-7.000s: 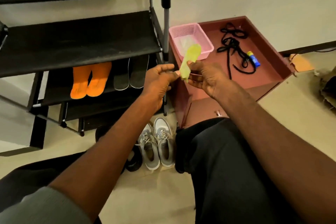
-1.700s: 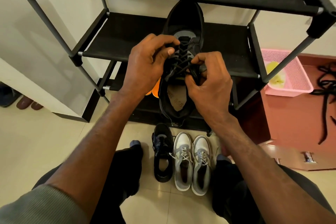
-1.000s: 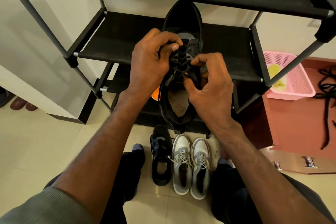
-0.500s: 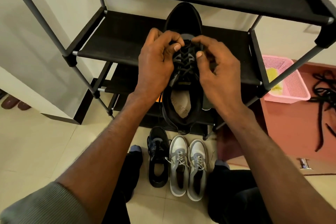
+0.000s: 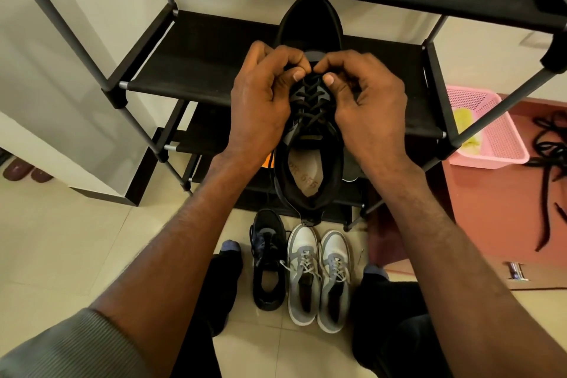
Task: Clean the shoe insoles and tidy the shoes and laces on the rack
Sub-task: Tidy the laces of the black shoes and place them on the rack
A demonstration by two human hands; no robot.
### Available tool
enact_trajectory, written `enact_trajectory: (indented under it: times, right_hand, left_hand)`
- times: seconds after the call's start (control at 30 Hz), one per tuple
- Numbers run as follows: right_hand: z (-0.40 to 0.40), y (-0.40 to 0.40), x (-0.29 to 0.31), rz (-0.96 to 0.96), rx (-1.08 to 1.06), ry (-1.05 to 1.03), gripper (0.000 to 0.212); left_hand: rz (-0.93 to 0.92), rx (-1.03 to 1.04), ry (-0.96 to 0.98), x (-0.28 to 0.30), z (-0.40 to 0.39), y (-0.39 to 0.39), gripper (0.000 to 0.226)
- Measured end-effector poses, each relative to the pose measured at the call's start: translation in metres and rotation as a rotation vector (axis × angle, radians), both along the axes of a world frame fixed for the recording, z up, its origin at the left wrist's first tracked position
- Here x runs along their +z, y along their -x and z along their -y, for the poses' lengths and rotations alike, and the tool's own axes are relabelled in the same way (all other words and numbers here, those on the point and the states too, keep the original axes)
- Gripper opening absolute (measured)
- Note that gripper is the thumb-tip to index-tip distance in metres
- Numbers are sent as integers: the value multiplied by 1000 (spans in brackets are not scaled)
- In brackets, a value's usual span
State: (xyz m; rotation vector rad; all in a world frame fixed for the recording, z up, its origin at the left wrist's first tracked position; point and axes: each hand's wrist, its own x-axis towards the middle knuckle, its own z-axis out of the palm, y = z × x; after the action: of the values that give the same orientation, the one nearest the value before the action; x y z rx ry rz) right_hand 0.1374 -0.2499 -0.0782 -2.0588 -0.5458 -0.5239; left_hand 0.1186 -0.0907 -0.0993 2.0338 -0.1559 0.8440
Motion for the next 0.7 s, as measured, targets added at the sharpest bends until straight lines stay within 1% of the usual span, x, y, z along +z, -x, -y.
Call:
enact_trajectory:
  times: [0.2, 0.3, 0.43, 0.57, 0.7]
  right_hand:
    - [-1, -2, 2, 81, -50, 70, 15]
    - [1, -1, 0, 138, -56, 132, 14]
    - [-6, 3, -10, 181, -123, 200, 18]
    - [-11, -1, -11, 171, -154, 237, 22]
    - [-11, -3, -10, 151, -167, 223, 24]
  left_hand:
    - [32, -12, -63, 1, -2, 3, 16]
    - [34, 4, -93, 0, 0, 4, 12]
    - [6, 35, -137, 1, 2, 5, 16]
    - [-27, 39, -123, 4, 3, 6, 16]
    - [-29, -49, -162, 5, -6, 13, 16]
